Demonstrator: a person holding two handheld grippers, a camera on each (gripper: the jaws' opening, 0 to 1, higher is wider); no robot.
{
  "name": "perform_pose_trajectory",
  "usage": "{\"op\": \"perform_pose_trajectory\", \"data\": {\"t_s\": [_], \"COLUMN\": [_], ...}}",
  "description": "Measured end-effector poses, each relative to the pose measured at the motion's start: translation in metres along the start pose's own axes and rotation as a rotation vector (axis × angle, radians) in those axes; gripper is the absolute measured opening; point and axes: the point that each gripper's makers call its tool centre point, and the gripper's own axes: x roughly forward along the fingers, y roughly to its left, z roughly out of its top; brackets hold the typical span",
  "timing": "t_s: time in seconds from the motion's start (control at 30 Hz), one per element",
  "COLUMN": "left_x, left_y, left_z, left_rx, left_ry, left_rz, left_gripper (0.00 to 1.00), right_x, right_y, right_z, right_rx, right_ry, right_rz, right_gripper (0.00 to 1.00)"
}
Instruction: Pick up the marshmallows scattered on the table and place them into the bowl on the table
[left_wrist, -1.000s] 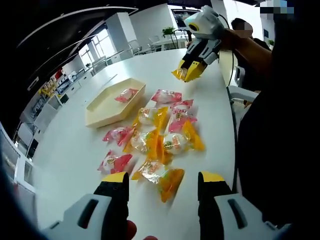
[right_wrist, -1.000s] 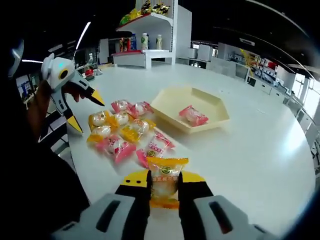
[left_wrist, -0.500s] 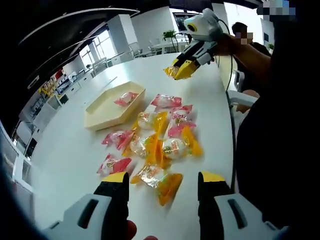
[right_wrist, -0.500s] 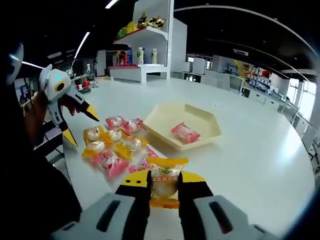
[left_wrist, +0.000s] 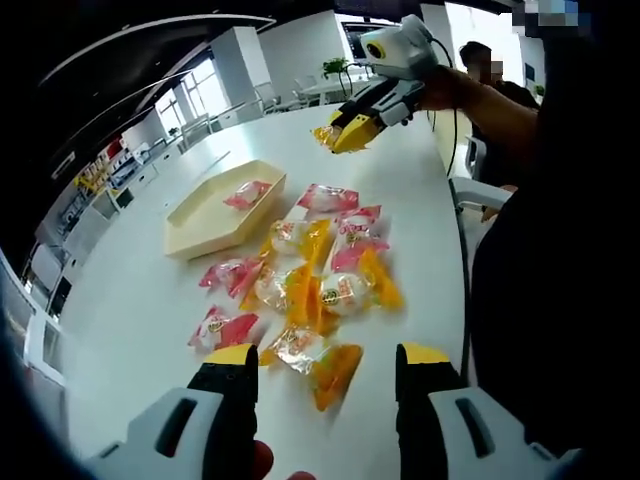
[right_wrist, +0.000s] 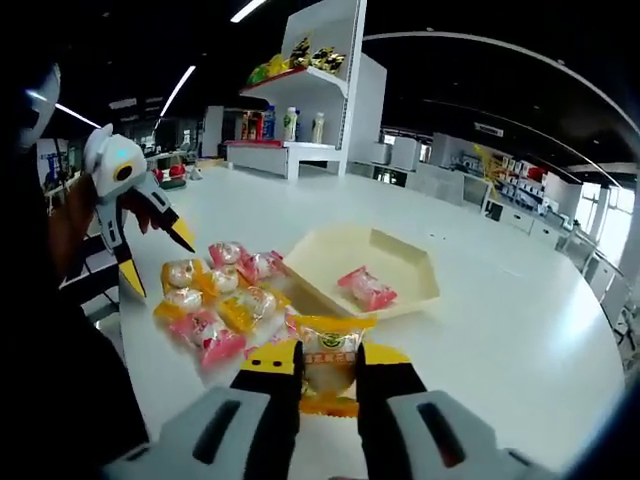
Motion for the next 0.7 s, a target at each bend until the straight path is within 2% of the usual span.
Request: {"op": "perform_pose_trajectory", "data": {"t_s": [0.1,0.23,0.37,0.53,0.7], "left_x": [0.001,0.001,0.002,0.001,0.001], "left_y": [-0.001,-0.002,-0.002,0.001,0.001], "left_z": [0.0,0.0,-0.001,0.001,-0.001], "left_rx": [0.005,0.007,0.009,0.001,0.005], "left_ry": [0.005,0.005,0.009,0.004,0.013], "left_rz": [-0.005,-0.009,-0.013,-0.006,-0.007], "left_gripper": [0.55,0.55,0.55,0.55,0.55], "right_x": [0.003,0.006,0.009,0.011,0.011], "right_y": [0.0,0.001,-0.004,-0.011,-0.024], "right_z": [0.008,0.012,0.008,0.007,0.01], "right_rx": [-0.024,-0.048,-0.073,-0.025,0.0], "right_ry": [-0.041,-0.064,-0.071,-0.101,-0.119], "right_rz": [0.008,0.011,-0.009,-0.007,-0.05], "right_gripper": [0.22,0.22,0.22,0.22,0.22]}}
